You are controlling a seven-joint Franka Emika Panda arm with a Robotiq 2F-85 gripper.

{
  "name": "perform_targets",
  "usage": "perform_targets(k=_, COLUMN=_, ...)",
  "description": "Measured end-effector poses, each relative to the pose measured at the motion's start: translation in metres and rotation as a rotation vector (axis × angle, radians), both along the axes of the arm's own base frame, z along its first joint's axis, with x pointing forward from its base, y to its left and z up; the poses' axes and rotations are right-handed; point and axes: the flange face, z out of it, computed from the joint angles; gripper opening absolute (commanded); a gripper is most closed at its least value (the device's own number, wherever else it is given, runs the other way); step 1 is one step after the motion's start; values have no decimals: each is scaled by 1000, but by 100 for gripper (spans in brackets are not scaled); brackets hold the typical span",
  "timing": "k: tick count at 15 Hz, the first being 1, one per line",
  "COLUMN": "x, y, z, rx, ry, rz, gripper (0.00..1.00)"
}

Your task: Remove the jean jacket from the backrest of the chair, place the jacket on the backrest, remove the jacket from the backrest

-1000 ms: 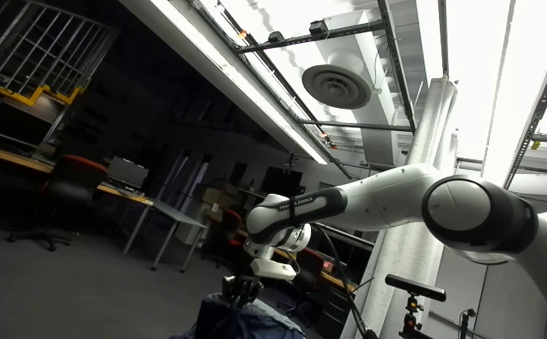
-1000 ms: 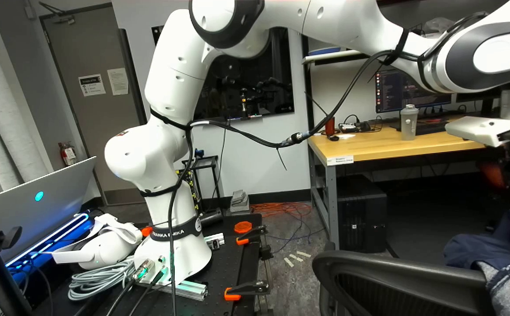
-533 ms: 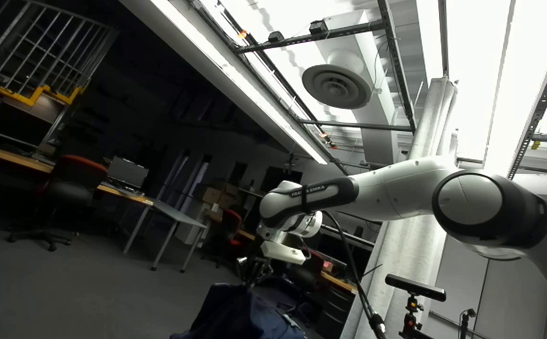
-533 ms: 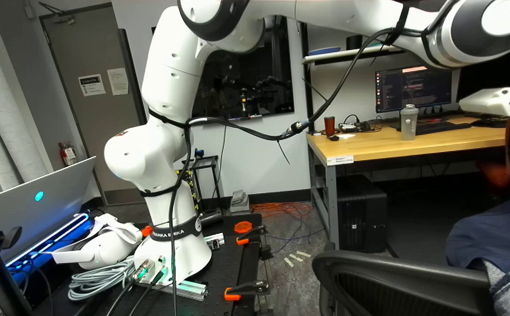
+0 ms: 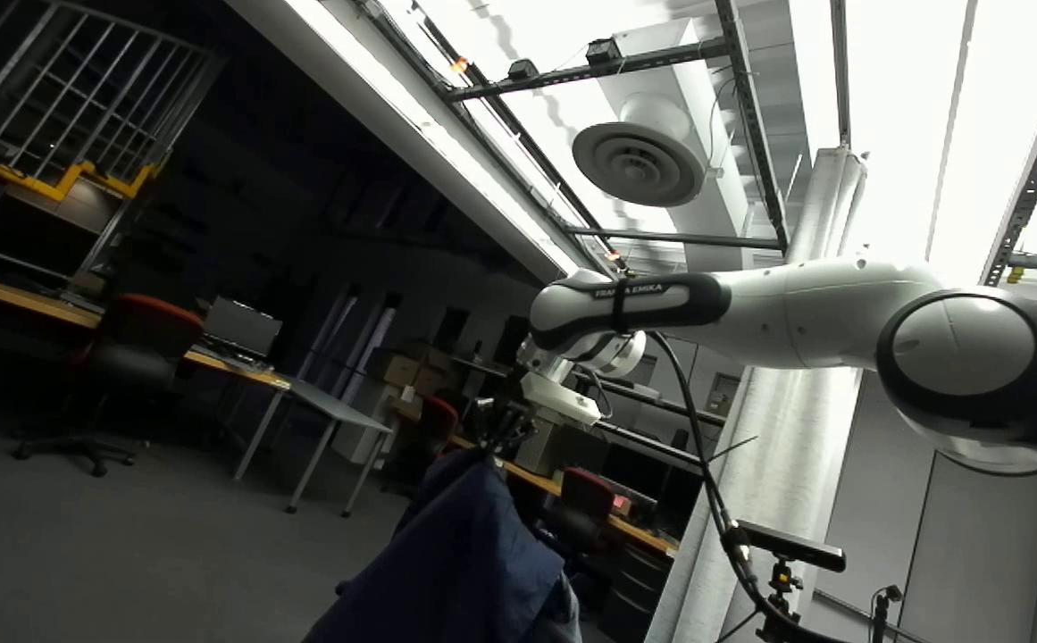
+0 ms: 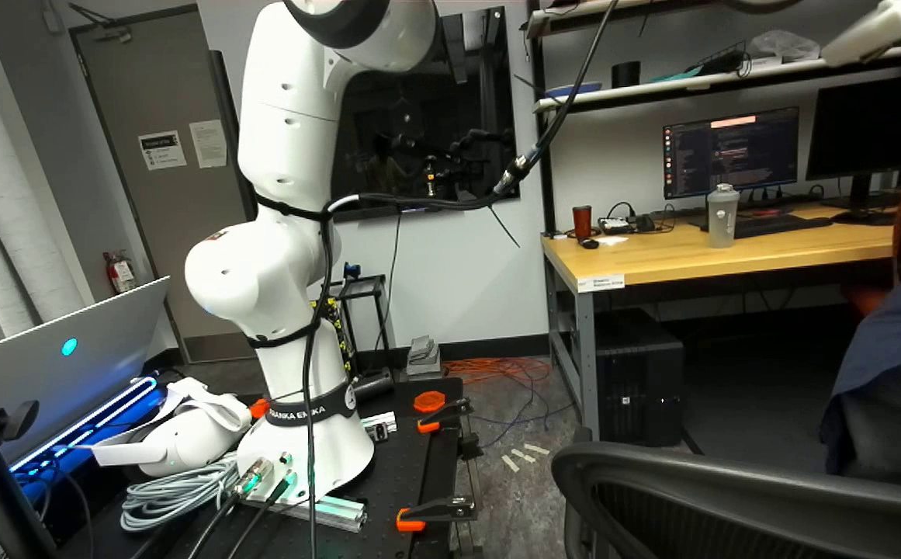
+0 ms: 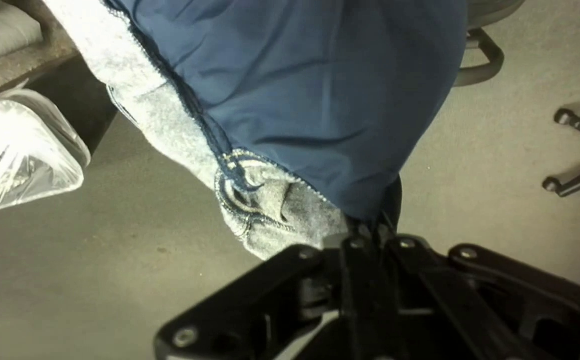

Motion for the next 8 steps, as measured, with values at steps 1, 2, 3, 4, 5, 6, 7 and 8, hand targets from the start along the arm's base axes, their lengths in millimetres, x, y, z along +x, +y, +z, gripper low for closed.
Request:
perform_targets(k=1, x=0, y=7, z=19, rx=-8, ry=-28, rz=10, gripper=1)
perform_targets(k=2, x=0, y=16, z=38, rx=-16, ry=-54, rz=22, gripper=1)
perform_targets(k=3, x=0, y=26, z=56, rx=-24, ry=-81, rz=34, gripper=1)
perform_targets(k=4, x=0, y=37, z=74, rx=-31, ry=-107, rz=49, gripper=1)
perform_targets(k=5, x=-1, y=49, z=90, rx=-37, ry=-131, rz=65, gripper=1)
perform_targets(k=6, x=-1, y=61, z=104, rx=-43, ry=-154, rz=81, gripper=1)
perform_targets(k=7, x=-1, y=73, z=118, rx=-51, ry=-176, rz=97, gripper=1)
perform_targets(k=8, x=-2, y=86, z=130, rx=-58, ry=-197, rz=116, gripper=1)
